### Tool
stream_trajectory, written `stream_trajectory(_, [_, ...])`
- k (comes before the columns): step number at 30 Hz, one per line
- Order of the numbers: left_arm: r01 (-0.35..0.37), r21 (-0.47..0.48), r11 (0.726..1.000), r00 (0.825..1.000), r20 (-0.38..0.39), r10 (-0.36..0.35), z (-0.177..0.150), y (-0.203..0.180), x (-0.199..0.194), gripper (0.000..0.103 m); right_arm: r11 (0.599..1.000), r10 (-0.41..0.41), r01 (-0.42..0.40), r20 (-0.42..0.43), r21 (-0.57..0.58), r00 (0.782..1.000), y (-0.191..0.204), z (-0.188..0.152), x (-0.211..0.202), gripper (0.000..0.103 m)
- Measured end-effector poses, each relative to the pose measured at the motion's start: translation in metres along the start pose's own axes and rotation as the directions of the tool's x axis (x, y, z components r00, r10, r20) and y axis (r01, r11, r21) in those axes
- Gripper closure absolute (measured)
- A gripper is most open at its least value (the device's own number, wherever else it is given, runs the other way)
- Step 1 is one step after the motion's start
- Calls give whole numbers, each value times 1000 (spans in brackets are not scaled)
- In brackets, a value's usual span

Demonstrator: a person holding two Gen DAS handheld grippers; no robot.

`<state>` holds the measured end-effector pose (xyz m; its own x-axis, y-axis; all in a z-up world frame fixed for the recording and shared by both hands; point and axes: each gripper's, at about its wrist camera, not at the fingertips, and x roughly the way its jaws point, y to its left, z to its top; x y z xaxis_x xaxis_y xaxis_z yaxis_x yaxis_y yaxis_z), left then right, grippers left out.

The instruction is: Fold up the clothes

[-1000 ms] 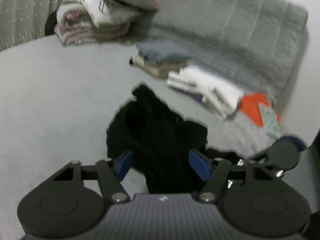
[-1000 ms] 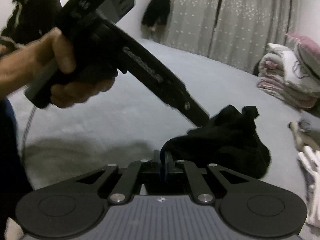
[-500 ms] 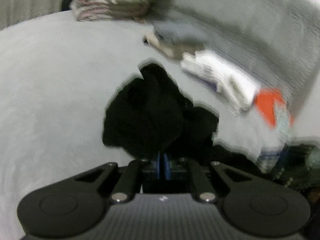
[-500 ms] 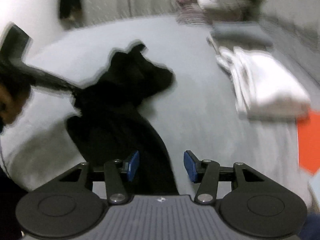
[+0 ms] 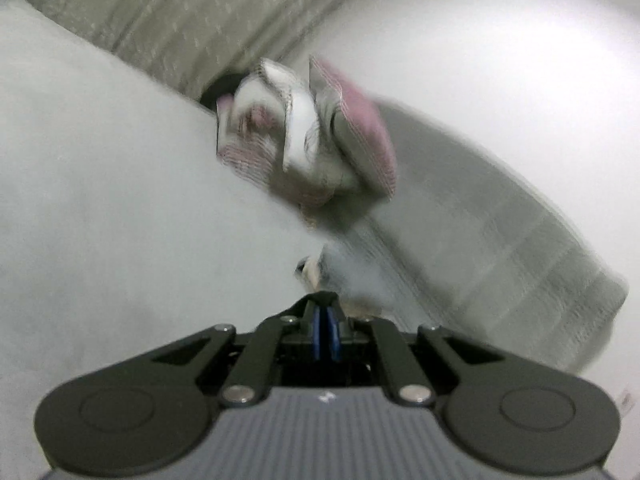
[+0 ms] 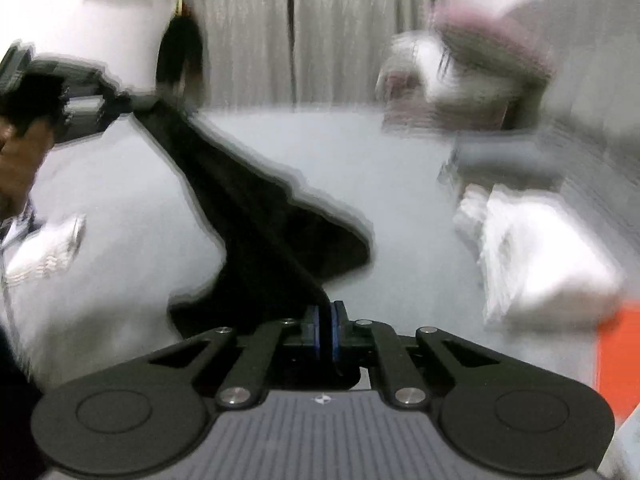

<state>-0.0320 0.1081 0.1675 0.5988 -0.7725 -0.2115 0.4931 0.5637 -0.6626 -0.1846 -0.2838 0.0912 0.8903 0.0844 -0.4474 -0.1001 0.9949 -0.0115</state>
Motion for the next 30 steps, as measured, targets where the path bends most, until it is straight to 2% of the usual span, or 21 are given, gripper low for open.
stream_trajectory(3, [18, -24, 1000, 994, 104, -15, 21, -23, -35, 98, 998, -29, 37, 168, -47, 985, -3, 53, -19, 96])
stream_trajectory(7, [37, -37, 999, 971, 239, -27, 50, -56, -83, 98, 986, -42, 94, 341, -135, 939, 2, 123, -43, 96])
stream_trajectory(12, [-14, 62, 998, 932, 363, -9, 79, -120, -133, 98, 954, -23, 177, 528, -242, 849, 21, 186, -80, 97])
stream_trajectory(16, [-77, 140, 987, 894, 449, 6, 89, -159, -159, 98, 935, 16, 215, 640, -282, 768, 37, 213, -111, 97])
stream_trajectory(20, [-162, 178, 971, 861, 507, 50, 96, -179, -167, 98, 906, 40, 267, 694, -330, 719, 57, 226, -120, 97])
stream_trajectory(21, [-183, 187, 965, 851, 521, 61, 98, -183, -169, 98, 896, 40, 284, 698, -342, 715, 63, 227, -119, 97])
stream_trajectory(23, [-227, 181, 957, 842, 530, 100, 100, -183, -166, 98, 890, 47, 281, 685, -360, 727, 69, 227, -108, 97])
stream_trajectory(25, [-267, 168, 949, 839, 525, 143, 102, -177, -158, 98, 897, 61, 250, 663, -365, 747, 71, 226, -94, 97])
stream_trajectory(30, [-338, 154, 929, 838, 499, 222, 115, -155, -123, 98, 891, 52, 249, 631, -380, 774, 82, 227, -48, 97])
